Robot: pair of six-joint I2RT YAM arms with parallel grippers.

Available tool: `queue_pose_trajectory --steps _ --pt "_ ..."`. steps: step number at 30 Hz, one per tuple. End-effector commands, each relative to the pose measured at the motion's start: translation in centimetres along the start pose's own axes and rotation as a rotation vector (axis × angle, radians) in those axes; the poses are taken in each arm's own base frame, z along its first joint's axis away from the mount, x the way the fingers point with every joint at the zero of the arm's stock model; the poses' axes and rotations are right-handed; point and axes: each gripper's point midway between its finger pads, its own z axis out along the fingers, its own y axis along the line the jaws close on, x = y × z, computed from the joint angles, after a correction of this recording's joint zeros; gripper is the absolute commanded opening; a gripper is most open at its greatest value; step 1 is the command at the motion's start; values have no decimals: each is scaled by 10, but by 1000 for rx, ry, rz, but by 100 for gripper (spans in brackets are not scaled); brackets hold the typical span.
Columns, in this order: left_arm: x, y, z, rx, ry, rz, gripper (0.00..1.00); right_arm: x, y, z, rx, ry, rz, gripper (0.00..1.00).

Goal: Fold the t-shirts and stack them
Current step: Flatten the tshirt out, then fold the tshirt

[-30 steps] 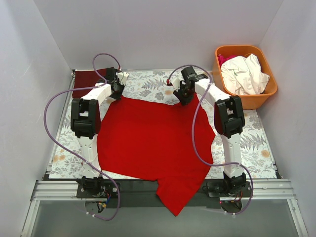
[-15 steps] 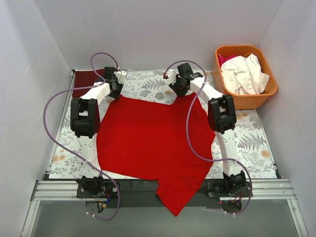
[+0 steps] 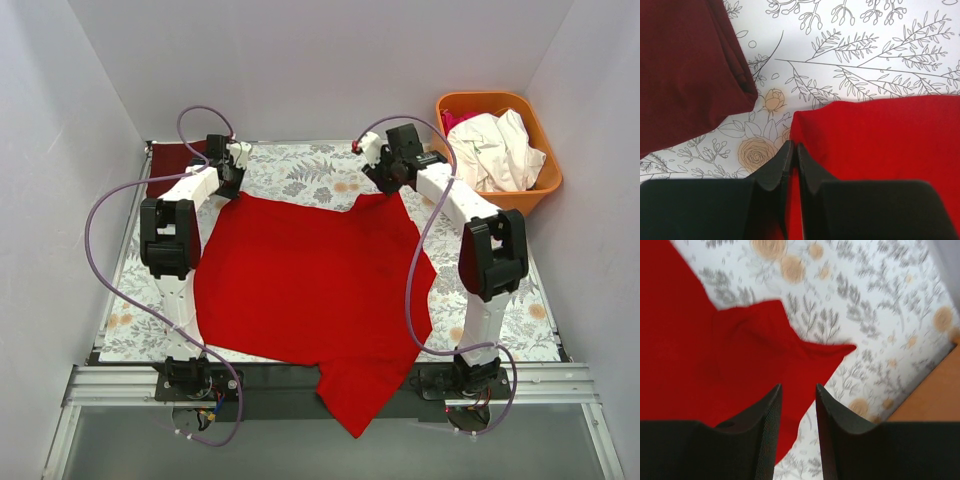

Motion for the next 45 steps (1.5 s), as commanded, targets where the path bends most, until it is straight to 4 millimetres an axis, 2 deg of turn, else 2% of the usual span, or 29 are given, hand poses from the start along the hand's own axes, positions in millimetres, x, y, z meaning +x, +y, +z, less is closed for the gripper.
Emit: queue_pose_trajectory --steps 1,4,7,10,11,16,19,20,23,24,26,27,28,31,34,36,38,45 --pt "-8 7 -8 9 -22 -30 5 46 21 -11 -60 111 15 39" --pt "-4 11 -6 12 -14 -46 5 75 38 -8 -100 176 16 39" --pt "-1 12 -4 19 -8 -61 5 96 41 4 -104 237 14 38" --pt "-1 15 -5 18 -13 -70 5 106 31 13 -84 270 17 38" --pt "0 15 -5 18 -10 -70 5 117 24 19 -65 305 25 38" --pt "-1 17 -7 26 -10 -77 5 129 2 38 -42 333 23 38" --pt "-6 17 -6 31 -14 -84 5 136 -14 60 -29 346 28 38" --pt "-5 16 -6 36 -8 -88 5 124 -24 63 -16 318 13 38" --pt "-6 17 -6 38 -3 -96 5 110 -37 69 4 283 7 39" --pt "-7 17 -6 40 -5 -98 5 93 -46 68 17 237 2 41" --pt "-7 17 -6 45 -1 -100 5 76 -62 67 48 188 15 43" --pt "-10 18 -7 45 -7 -104 5 59 -71 63 57 137 36 44" --pt "-11 18 -7 46 -9 -108 4 53 -77 59 66 117 53 45" --pt "-15 17 -8 58 -14 -117 4 36 -76 45 35 49 165 53" --pt "-15 16 -9 65 -12 -121 4 36 -56 24 -51 32 291 57" --pt "-15 15 -9 70 -12 -122 4 42 -44 15 -97 29 350 59" --pt "-14 14 -8 75 -10 -124 5 56 -30 11 -131 64 403 59" --pt "-15 11 -10 87 -16 -133 5 92 -15 22 -138 164 471 61"
